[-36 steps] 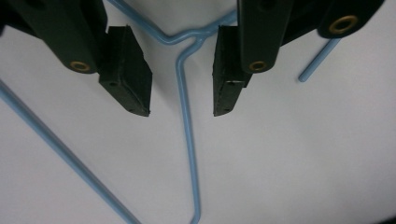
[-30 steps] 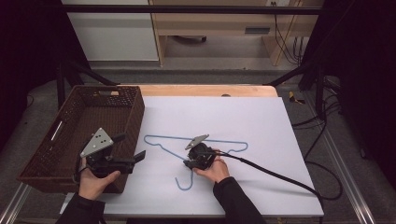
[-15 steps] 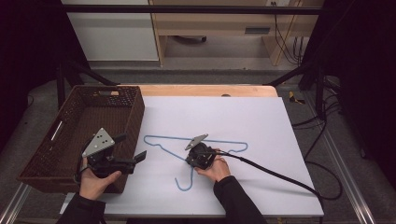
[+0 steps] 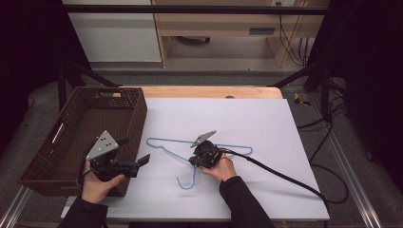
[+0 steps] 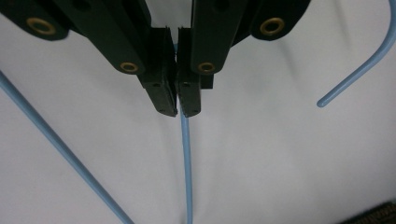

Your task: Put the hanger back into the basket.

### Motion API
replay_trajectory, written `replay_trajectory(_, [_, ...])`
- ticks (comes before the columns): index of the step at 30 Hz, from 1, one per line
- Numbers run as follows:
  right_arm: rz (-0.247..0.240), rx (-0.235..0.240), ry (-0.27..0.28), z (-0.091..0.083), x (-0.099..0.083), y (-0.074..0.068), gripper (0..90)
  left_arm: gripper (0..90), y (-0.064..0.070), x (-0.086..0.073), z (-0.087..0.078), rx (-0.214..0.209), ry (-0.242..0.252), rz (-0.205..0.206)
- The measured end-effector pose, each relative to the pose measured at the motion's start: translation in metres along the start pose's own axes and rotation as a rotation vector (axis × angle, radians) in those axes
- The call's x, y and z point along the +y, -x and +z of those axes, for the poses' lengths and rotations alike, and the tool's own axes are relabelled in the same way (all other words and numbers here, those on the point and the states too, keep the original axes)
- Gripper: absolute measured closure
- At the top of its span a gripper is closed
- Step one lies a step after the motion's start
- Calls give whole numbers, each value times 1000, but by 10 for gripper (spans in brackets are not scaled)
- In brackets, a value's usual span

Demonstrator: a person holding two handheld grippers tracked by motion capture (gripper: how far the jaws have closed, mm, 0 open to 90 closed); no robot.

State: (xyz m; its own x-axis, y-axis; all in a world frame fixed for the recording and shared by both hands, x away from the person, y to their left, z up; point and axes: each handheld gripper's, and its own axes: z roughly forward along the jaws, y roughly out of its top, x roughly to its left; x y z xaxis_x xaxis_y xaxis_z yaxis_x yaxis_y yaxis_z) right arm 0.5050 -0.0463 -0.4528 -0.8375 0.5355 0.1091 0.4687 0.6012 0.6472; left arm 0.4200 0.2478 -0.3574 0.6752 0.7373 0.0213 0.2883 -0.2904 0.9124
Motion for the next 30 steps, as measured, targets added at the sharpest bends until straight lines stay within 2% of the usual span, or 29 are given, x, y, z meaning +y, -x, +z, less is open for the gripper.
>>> replay_trajectory(3, [13,12,-1,-6,3,2,878,61,2,-1,3,-2,-10,8])
replay_trajectory(5, [27,22,-7,-10,5,4,878,61,3,-1,5,0,-25,27])
replay_trajectory(9, [21,48,-13,-17,8,7,878,65,7,-1,10,-5,-59,76])
replay_trajectory(12, [20,60,-14,-21,9,8,878,70,10,-1,13,-15,-92,122])
replay_trajectory(14, [21,73,-10,-24,10,9,878,82,13,-1,18,-19,-123,168])
replay_trajectory(16, [25,80,-11,-26,11,9,878,97,16,0,22,-24,-144,187])
replay_trajectory(19, [20,81,-14,-29,12,9,879,104,24,1,31,-36,-204,244])
replay_trajectory(22, [15,91,-15,-31,12,10,879,116,32,2,35,-48,-209,302])
replay_trajectory(24, [17,89,-20,-32,12,9,879,124,37,4,37,-59,-216,321])
replay_trajectory(29, [21,93,-30,-38,13,8,879,130,46,10,46,-64,-300,418])
replay_trajectory(30, [7,99,-28,-39,13,9,879,131,49,12,50,-70,-311,429])
